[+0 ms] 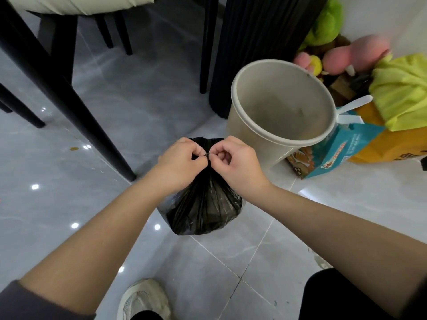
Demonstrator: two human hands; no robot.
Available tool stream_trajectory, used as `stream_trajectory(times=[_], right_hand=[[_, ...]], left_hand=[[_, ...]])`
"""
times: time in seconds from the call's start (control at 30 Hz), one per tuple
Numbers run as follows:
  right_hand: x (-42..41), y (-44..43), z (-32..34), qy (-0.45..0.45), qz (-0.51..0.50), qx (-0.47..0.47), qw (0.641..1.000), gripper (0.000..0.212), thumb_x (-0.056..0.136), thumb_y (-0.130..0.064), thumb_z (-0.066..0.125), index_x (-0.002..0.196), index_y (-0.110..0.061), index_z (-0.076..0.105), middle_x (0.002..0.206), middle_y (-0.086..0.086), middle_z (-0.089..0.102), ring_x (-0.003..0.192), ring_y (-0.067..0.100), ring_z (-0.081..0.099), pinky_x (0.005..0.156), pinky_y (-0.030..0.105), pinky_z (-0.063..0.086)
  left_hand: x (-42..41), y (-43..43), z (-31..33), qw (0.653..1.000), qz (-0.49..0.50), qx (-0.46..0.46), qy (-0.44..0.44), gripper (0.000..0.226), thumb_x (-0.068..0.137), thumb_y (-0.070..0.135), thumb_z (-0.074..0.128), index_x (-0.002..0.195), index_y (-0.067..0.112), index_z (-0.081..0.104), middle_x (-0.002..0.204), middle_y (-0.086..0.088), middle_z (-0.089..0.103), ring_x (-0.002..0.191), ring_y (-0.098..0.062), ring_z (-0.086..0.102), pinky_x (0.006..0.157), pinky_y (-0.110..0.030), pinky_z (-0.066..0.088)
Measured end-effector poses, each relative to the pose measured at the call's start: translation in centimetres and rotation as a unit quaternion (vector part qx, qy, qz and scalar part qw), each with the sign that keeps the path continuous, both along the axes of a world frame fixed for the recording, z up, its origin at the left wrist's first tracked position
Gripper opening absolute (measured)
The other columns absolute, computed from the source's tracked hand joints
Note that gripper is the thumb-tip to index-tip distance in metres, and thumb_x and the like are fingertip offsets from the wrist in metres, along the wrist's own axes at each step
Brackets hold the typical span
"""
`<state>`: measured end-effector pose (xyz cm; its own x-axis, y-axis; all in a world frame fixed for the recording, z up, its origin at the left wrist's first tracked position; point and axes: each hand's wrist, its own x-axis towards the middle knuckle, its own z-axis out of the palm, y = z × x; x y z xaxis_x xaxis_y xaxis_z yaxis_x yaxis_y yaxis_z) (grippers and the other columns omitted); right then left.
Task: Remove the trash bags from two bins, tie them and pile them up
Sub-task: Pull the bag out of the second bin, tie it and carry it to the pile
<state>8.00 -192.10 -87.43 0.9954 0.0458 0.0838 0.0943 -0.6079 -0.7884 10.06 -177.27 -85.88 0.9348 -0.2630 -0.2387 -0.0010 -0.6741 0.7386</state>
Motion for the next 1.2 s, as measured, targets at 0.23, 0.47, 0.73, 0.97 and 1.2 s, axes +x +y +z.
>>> stream_trajectory(times=[0.23, 0.47, 0.73, 0.97, 1.2], right_hand=[[0.2, -0.9, 0.3, -0.039, 0.039, -0.018, 0.998, 0.004, 0.082, -0.009, 0.065, 0.084, -0.012, 0.068, 0.079, -0.005, 0.054, 0.065, 0.010, 0.053, 0.067, 0.027, 0.048], [-0.3, -0.9, 0.3, -0.081, 0.068, -0.116, 0.988, 0.011, 0.082, -0.025, 0.065, 0.090, -0.020, 0.071, 0.087, -0.010, 0.057, 0.063, 0.006, 0.049, 0.064, 0.033, 0.052], [-0.1, -0.4, 0.4, -0.116, 0.069, -0.224, 0.965, 0.008, 0.082, -0.023, 0.063, 0.085, -0.018, 0.068, 0.086, -0.005, 0.060, 0.066, 0.012, 0.057, 0.052, 0.034, 0.051], [0.2, -0.7, 0.4, -0.072, 0.087, -0.265, 0.958, 0.010, 0.085, -0.021, 0.058, 0.087, -0.014, 0.064, 0.089, 0.001, 0.056, 0.062, 0.019, 0.054, 0.049, 0.033, 0.046], [0.2, -1.1, -0.3, 0.016, 0.088, -0.195, 0.977, 0.006, 0.083, -0.018, 0.058, 0.085, -0.013, 0.060, 0.086, -0.002, 0.049, 0.068, 0.022, 0.056, 0.065, 0.042, 0.051]], left_hand=[[0.1, 0.0, 0.3, 0.947, 0.100, -0.211, 0.219, 0.022, 0.089, 0.007, 0.055, 0.072, 0.015, 0.067, 0.065, 0.001, 0.064, 0.061, -0.008, 0.059, 0.058, -0.018, 0.047], [0.7, 0.0, -0.4, 0.931, 0.149, -0.196, 0.269, 0.018, 0.087, 0.006, 0.053, 0.069, 0.009, 0.058, 0.065, -0.007, 0.053, 0.060, -0.019, 0.050, 0.058, -0.026, 0.039], [0.7, -0.3, -0.9, 0.935, 0.145, -0.191, 0.261, 0.007, 0.087, 0.006, 0.052, 0.085, 0.007, 0.059, 0.077, -0.013, 0.049, 0.069, -0.021, 0.048, 0.059, -0.028, 0.036], [0.9, -0.6, -2.3, 0.987, 0.059, -0.089, 0.119, 0.014, 0.084, 0.014, 0.053, 0.081, 0.003, 0.061, 0.073, -0.007, 0.053, 0.068, -0.019, 0.046, 0.065, -0.030, 0.038], [-0.4, -0.7, -4.1, 0.997, 0.016, -0.070, -0.006, 0.018, 0.082, 0.013, 0.058, 0.092, 0.028, 0.055, 0.083, 0.006, 0.061, 0.072, -0.008, 0.056, 0.065, -0.019, 0.043]])
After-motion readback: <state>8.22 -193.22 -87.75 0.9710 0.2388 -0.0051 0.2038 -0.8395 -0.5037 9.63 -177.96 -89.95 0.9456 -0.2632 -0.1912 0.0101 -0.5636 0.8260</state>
